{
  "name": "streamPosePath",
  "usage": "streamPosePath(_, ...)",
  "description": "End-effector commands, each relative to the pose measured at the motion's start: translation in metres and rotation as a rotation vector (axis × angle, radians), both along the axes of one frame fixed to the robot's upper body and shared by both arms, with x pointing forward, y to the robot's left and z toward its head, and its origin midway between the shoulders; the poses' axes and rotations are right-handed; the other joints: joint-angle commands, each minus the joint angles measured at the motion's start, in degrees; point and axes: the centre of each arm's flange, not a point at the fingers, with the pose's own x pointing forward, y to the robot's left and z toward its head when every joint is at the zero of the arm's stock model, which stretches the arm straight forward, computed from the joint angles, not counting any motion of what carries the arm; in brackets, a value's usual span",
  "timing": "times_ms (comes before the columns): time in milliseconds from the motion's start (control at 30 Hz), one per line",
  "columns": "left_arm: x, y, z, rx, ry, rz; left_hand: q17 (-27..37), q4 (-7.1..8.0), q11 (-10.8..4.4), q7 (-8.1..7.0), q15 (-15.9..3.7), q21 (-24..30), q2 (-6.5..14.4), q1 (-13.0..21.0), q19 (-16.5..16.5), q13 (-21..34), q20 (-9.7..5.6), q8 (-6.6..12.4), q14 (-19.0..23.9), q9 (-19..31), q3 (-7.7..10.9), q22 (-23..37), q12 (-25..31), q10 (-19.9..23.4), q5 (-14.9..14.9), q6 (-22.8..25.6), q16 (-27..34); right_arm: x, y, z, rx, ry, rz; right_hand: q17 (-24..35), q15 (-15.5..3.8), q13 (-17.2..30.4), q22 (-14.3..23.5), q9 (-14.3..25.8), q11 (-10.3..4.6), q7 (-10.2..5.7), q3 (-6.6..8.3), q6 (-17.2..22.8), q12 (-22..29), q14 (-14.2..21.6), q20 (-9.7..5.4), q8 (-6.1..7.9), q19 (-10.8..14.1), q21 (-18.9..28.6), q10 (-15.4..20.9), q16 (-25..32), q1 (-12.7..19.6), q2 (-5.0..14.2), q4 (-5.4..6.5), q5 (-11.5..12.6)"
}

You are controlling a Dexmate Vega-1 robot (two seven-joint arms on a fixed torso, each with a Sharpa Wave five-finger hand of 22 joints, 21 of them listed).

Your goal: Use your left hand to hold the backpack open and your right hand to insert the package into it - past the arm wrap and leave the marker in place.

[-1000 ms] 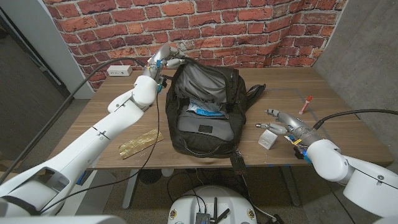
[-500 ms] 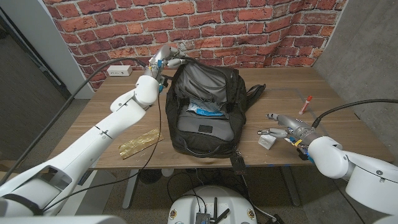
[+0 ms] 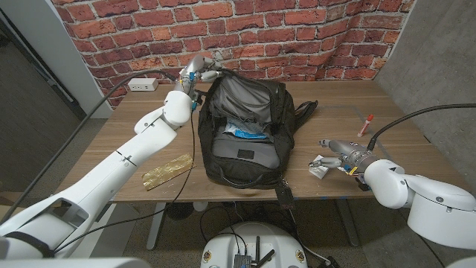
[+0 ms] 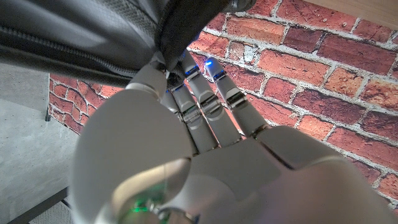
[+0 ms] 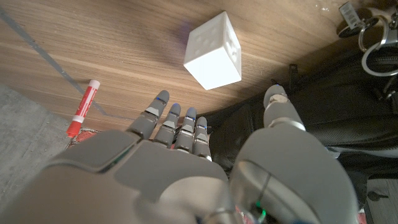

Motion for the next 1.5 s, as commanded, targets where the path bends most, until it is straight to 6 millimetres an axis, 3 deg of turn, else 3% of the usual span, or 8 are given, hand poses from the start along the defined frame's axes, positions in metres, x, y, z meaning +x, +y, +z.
streamPosePath(33, 0.001, -0.002, -0.001, -0.014, 0.008, 0.002, -0.01, 0.17, -0.20, 0.40, -0.15, -0.08, 0.58, 0.10, 0.65, 0.29, -6.73, 0.12, 0.89, 0.09, 0.55, 0.22, 0.17, 0.94, 0.41, 0.15, 0.37, 0.005, 0.006, 0.003, -0.077, 0.054, -0.031, 0.55, 0.59, 0.57, 0.32, 0.35, 0.33, 0.02, 0.03, -1.52, 0.31, -0.68, 0.41, -0.04, -0.28, 0.11, -1.17, 0.11, 0.30, -0.83, 0.65, -0.43)
streamPosePath(267, 0.001, -0.002, -0.002, -0.019, 0.010, 0.003, 0.02, 0.22, -0.10, 0.51, -0.12, -0.11, 0.68, 0.08, 0.70, 0.29, -6.74, 0.11, 1.13, 0.10, 0.59, 0.21, 0.13, 0.87, 0.42, 0.20, 0.42, 0.010, 0.008, 0.004, -0.097, 0.100, -0.040, 1.24, 1.62, 1.42, 0.33, 0.49, 1.29, -0.15, -0.11, -4.71, 0.11, -3.03, 1.30, -0.72, -2.02, -0.14, -3.22, -0.39, 0.28, -1.27, 1.08, -0.75)
streamPosePath(567, 0.003, -0.003, -0.002, -0.018, 0.009, -0.001, 0.03, 0.18, -0.11, 0.48, -0.13, -0.16, 0.63, 0.10, 0.75, 0.29, -6.74, 0.07, 1.35, 0.12, 0.61, 0.20, 0.20, 1.09, 0.43, 0.23, 0.42, 0.015, 0.009, 0.004, -0.107, 0.148, -0.059, 2.03, 3.34, 2.35, 0.32, 0.54, 2.67, 0.75, -0.12, -9.20, -0.41, -6.33, 2.16, -1.25, -4.23, -0.22, -7.11, -1.10, 0.21, -1.42, 1.38, -0.93)
streamPosePath(800, 0.003, -0.003, -0.002, -0.023, 0.011, -0.001, 0.05, 0.17, 0.19, 0.59, -0.15, -0.22, 0.63, 0.10, 0.76, 0.29, -6.74, 0.05, 1.56, 0.13, 0.63, 0.20, 0.18, 1.07, 0.43, 0.29, 0.44, 0.020, 0.012, 0.003, -0.129, 0.177, -0.063, 2.27, 3.93, 2.65, 0.31, 0.56, 3.27, 0.76, -0.11, -10.20, -0.42, -6.83, 2.48, -1.11, -4.91, -0.19, -8.24, -1.06, 0.18, -1.49, 1.42, -0.94)
streamPosePath(1133, 0.003, -0.003, -0.004, -0.026, 0.010, 0.003, 0.11, 0.15, 0.21, 0.51, -0.14, -0.27, 0.63, 0.19, 0.85, 0.29, -6.71, -0.05, 1.92, 0.15, 0.65, 0.20, 0.13, 1.06, 0.44, 0.18, 0.51, 0.025, 0.018, 0.000, -0.162, 0.166, -0.081, 2.75, 2.83, 3.29, 0.28, 0.69, 2.87, 2.53, 0.17, -7.68, 1.24, -3.98, 1.80, 0.48, -3.60, 0.52, -5.51, 0.44, 0.72, -1.47, 1.26, -0.81)
streamPosePath(1367, 0.002, -0.003, -0.005, -0.032, 0.012, 0.005, 0.09, 0.13, 0.19, 0.57, -0.17, -0.30, 0.57, 0.20, 0.90, 0.30, -6.70, -0.06, 1.95, 0.16, 0.64, 0.20, 0.18, 1.20, 0.43, 0.23, 0.45, 0.028, 0.019, 0.000, -0.170, 0.144, -0.092, 3.42, 0.81, 4.25, 0.28, 0.87, 1.76, 3.38, 0.39, -4.43, 3.05, -0.17, 0.86, 1.96, -1.54, 0.98, -1.77, 2.33, 1.11, -1.34, 1.28, -0.86)
streamPosePath(1500, 0.002, -0.003, -0.006, -0.033, 0.013, 0.006, 0.09, 0.18, 0.29, 0.54, -0.14, -0.31, 0.62, 0.17, 0.94, 0.30, -6.69, -0.05, 2.01, 0.17, 0.65, 0.20, 0.17, 1.19, 0.43, 0.29, 0.44, 0.029, 0.019, 0.000, -0.177, 0.130, -0.090, 4.06, -0.36, 5.08, 0.29, 1.01, 0.75, 3.10, 0.64, -1.95, 4.15, 2.20, 0.01, 3.11, -0.29, 1.11, 0.72, 3.64, 1.60, -1.06, 1.25, -0.90)
